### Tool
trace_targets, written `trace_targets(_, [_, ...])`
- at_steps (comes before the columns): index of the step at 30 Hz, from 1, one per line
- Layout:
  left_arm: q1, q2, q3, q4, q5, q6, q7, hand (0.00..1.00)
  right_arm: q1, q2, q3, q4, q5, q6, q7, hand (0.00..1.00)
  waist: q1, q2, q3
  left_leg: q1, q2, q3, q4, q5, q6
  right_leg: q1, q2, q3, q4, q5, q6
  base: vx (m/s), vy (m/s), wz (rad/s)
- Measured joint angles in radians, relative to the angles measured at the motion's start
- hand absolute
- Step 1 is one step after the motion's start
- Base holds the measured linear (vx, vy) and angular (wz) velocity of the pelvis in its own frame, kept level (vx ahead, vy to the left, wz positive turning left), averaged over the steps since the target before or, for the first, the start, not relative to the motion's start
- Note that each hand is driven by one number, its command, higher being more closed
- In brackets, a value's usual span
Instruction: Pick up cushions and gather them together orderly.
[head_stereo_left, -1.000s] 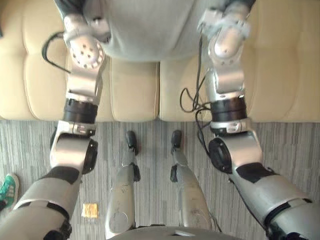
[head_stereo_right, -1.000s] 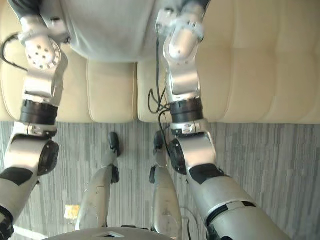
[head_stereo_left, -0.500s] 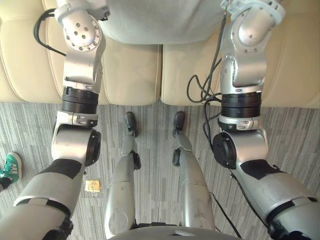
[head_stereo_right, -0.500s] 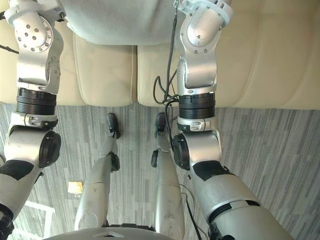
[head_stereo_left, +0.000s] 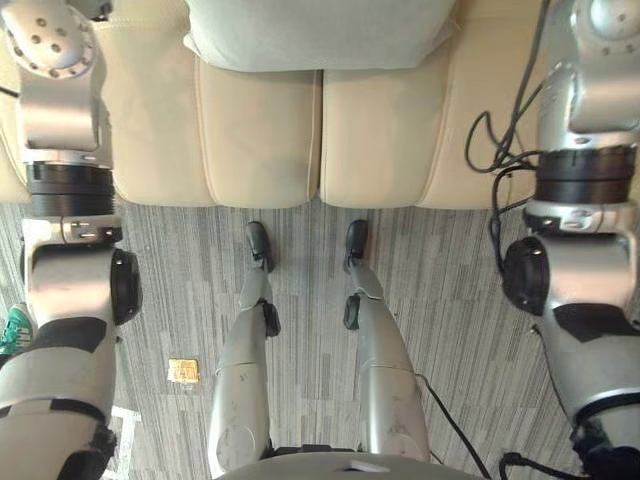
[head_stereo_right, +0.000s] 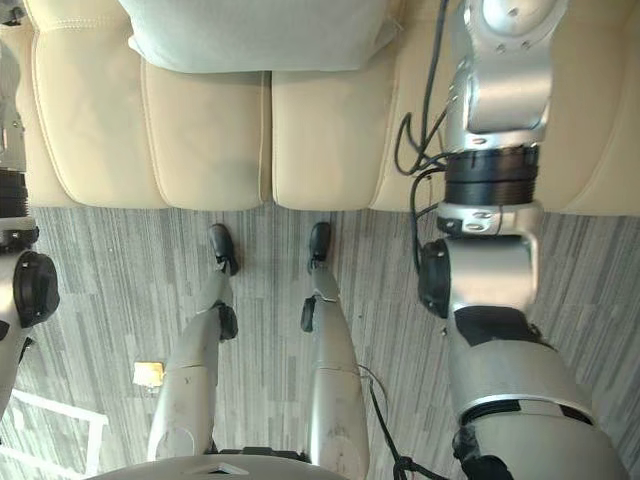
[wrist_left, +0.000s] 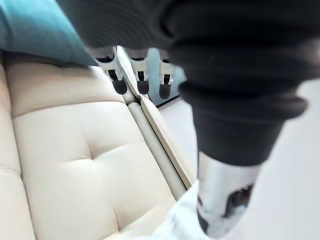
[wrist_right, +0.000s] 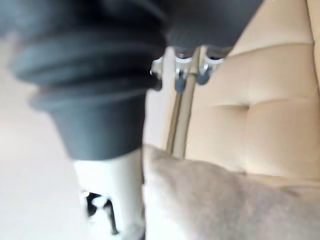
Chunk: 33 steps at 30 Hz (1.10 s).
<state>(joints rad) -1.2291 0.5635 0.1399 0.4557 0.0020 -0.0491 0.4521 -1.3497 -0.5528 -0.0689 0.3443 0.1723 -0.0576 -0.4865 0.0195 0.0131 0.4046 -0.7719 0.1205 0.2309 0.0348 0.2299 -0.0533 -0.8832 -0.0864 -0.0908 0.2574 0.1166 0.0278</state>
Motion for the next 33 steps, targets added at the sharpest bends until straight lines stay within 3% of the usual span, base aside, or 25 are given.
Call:
trace_targets(8, [0.159, 0.021, 0.132, -0.029, -0.092, 0.003, -0.002, 0.00, 0.055, -0.044, -0.011, -0.011, 0.125, 0.000, -0.001, 0.00, -0.005, 0.000, -0.001, 0.067, 0.000, -0.004, -0.022, -0.002, -0.004, 0.064, 0.000, -0.010, -0.001, -0.009, -0.011, -0.01, -0.004, 0.03])
trace_targets(11, [0.360, 0.016, 0.187, -0.119, -0.131, -0.003, -0.009, 0.00, 0.293, -0.046, -0.115, -0.153, 0.148, -0.007, -0.001, 0.00, -0.006, -0.001, -0.001, 0.125, 0.000, -0.001, -0.040, 0.000, 0.000, 0.116, 0.000, -0.014, 0.000, -0.028, -0.006, 0.04, -0.031, 0.04])
trace_targets(13, [0.640, -0.049, 0.223, -0.285, -0.176, -0.033, -0.066, 0.00, 0.637, -0.037, -0.217, -0.258, 0.154, -0.008, 0.026, 0.00, -0.005, -0.001, -0.003, 0.203, -0.005, -0.008, -0.059, 0.001, 0.003, 0.193, -0.004, -0.034, 0.002, -0.057, -0.005, 0.11, -0.051, 0.13])
trace_targets(15, [0.755, -0.095, 0.231, -0.338, -0.190, -0.060, -0.095, 0.00, 0.767, -0.021, -0.244, -0.295, 0.143, -0.007, 0.044, 0.00, -0.008, -0.001, -0.004, 0.233, -0.005, -0.012, -0.060, -0.007, 0.003, 0.226, -0.006, -0.043, 0.003, -0.070, -0.004, 0.10, -0.047, 0.12])
trace_targets(17, [0.952, -0.216, 0.237, -0.368, -0.219, -0.084, -0.155, 0.00, 0.975, 0.063, -0.281, -0.373, 0.085, -0.008, 0.106, 0.00, -0.015, -0.001, -0.005, 0.300, -0.006, -0.014, -0.058, -0.029, 0.001, 0.295, -0.009, -0.054, 0.006, -0.093, 0.000, 0.10, -0.061, 0.06])
trace_targets(19, [1.117, -0.339, 0.214, -0.358, -0.239, -0.081, -0.204, 0.00, 1.154, 0.163, -0.283, -0.400, 0.007, -0.007, 0.161, 0.00, -0.019, -0.004, -0.061, 0.337, -0.006, -0.013, -0.056, -0.054, -0.001, 0.335, -0.010, -0.057, 0.000, -0.111, 0.004, 0.12, -0.051, 0.00])
trace_targets(22, [1.321, -0.464, 0.162, -0.231, -0.234, -0.070, -0.273, 0.00, 1.398, 0.338, -0.267, -0.360, -0.102, -0.007, 0.228, 0.00, -0.018, -0.006, -0.151, 0.430, -0.001, -0.001, -0.053, -0.085, -0.005, 0.441, -0.001, -0.050, -0.045, -0.118, 0.009, 0.15, -0.041, -0.14])
trace_targets(25, [1.391, -0.500, 0.132, -0.048, -0.185, -0.041, -0.314, 0.00, 1.505, 0.455, -0.232, -0.197, -0.161, -0.005, 0.270, 0.00, -0.009, -0.012, -0.214, 0.517, 0.005, 0.027, -0.045, -0.121, -0.013, 0.537, 0.014, -0.026, -0.103, -0.114, 0.012, 0.07, -0.017, -0.27])
trace_targets(29, [1.398, -0.535, 0.134, 0.197, -0.088, -0.021, -0.332, 0.00, 1.558, 0.535, -0.209, 0.059, -0.179, 0.000, 0.310, 0.00, -0.015, -0.014, -0.279, 0.604, 0.014, 0.061, -0.037, -0.153, -0.022, 0.628, 0.025, 0.001, -0.150, -0.113, 0.012, 0.06, 0.002, -0.27])
trace_targets(33, [1.403, -0.561, 0.140, 0.361, -0.041, -0.006, -0.333, 0.00, 1.572, 0.554, -0.209, 0.239, -0.188, 0.015, 0.325, 0.00, -0.016, -0.020, -0.308, 0.689, 0.016, 0.101, -0.037, -0.176, -0.028, 0.696, 0.029, 0.038, -0.173, -0.107, 0.016, 0.03, 0.019, -0.31])
